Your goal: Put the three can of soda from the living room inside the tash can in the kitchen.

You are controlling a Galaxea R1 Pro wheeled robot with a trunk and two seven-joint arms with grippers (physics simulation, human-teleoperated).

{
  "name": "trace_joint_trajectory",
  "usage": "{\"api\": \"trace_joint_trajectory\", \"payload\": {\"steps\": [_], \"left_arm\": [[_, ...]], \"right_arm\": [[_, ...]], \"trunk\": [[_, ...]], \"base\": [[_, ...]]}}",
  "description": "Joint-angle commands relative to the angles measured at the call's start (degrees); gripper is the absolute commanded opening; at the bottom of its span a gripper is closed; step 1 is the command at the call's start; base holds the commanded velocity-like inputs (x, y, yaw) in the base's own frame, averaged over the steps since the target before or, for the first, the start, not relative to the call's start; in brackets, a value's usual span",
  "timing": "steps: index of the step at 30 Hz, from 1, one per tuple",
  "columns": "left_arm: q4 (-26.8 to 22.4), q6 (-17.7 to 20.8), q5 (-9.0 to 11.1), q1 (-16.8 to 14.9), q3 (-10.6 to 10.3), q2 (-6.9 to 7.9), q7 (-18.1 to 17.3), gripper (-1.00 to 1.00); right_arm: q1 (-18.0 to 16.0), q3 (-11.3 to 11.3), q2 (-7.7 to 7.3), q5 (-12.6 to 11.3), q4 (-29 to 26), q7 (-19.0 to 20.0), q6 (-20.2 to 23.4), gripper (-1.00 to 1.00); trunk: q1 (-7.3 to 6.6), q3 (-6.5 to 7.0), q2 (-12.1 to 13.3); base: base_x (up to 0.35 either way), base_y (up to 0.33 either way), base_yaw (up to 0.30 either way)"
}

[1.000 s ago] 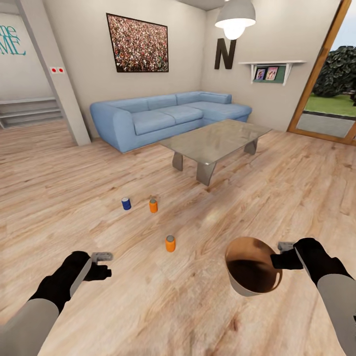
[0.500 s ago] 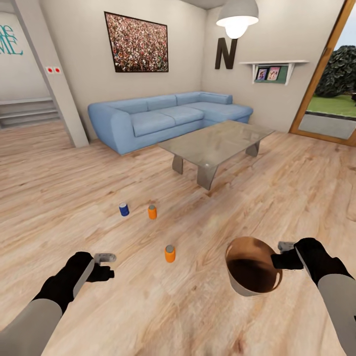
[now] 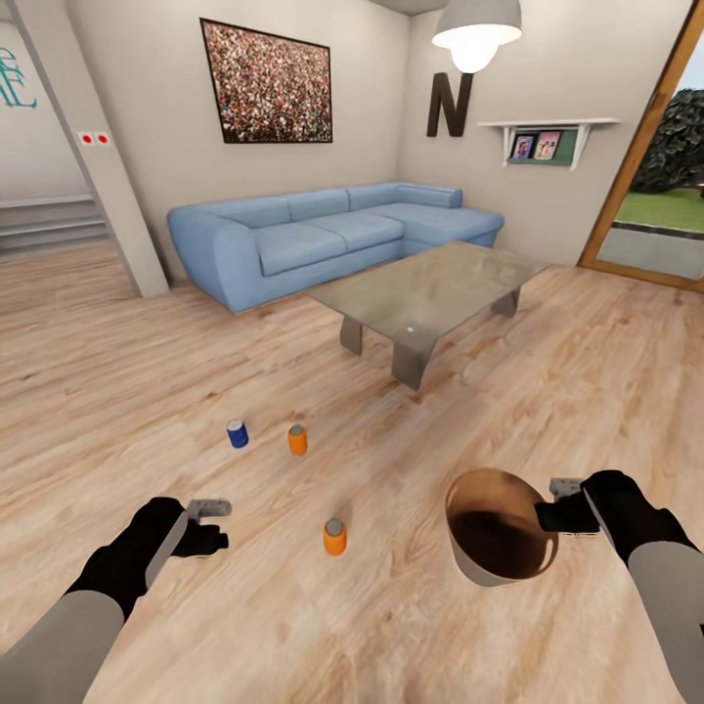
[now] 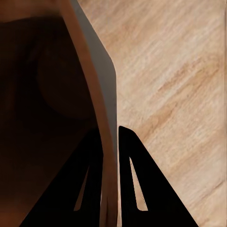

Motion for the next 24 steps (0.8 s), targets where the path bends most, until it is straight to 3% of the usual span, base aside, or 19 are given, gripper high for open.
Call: {"api": "trace_joint_trajectory", "payload": {"steps": [1,7,12,14,15,17,18,19,21,24], "left_arm": [[-0.1,0.1,0.0,0.0,0.0,-0.01,0.0,1.00],[-1.6,1.7,-0.1,0.0,0.0,-0.16,0.0,1.00],[-1.6,1.9,0.0,0.0,0.0,-0.42,-0.1,1.00],[-1.5,2.1,0.0,0.0,0.0,-0.66,-0.2,1.00],[-1.5,2.2,0.0,-0.1,0.0,-0.86,-0.3,1.00],[-1.4,2.2,-0.1,-0.1,0.0,-1.22,-0.4,1.00],[-1.4,2.3,-0.1,-0.1,-0.1,-1.95,-0.5,1.00],[-1.4,2.3,-0.1,-0.1,-0.3,-3.19,-0.5,1.00],[-1.4,2.4,-0.2,-0.1,-0.7,-3.73,-0.5,1.00],[-1.5,2.4,-0.2,-0.1,-1.5,-4.49,-0.4,1.00]], "right_arm": [[0.0,-0.1,-0.05,-0.8,0.0,0.3,0.2,-1.00],[0.0,-0.2,-0.38,-0.8,0.0,0.4,0.2,-1.00],[-0.3,-0.2,-2.35,-0.8,0.0,0.4,0.7,-1.00],[-0.8,-0.2,-3.75,-0.8,0.1,0.4,1.6,-1.00],[-1.8,-0.2,-5.48,-0.8,0.0,0.4,3.9,-1.00],[-2.8,-0.1,-6.72,-0.8,0.0,0.4,5.5,-1.00],[-4.2,-0.1,-8.13,-0.7,0.0,0.4,6.9,-1.00],[-6.7,0.3,-10.54,-0.5,0.0,0.5,9.2,-1.00],[-8.5,0.4,-12.17,-0.5,0.0,0.6,11.1,-1.00],[-14.5,1.7,-16.19,-0.3,0.1,0.7,12.9,-1.00]], "trunk": [[0.00,0.01,0.0],[0.00,0.01,0.0],[0.00,0.01,0.0],[0.00,0.01,0.0],[0.00,0.01,0.0],[0.00,0.01,0.0],[0.00,0.01,0.0],[0.00,-0.01,0.0],[0.00,-0.05,0.0],[0.00,-0.21,0.0]], "base": [[0.320,0.000,0.000],[0.318,0.000,0.000],[0.317,0.000,0.000],[0.273,0.000,0.000],[0.279,0.000,0.000],[0.283,0.000,0.000],[0.284,0.000,0.000],[0.245,0.000,0.000],[0.189,0.000,0.000],[0.073,0.000,0.001]]}}
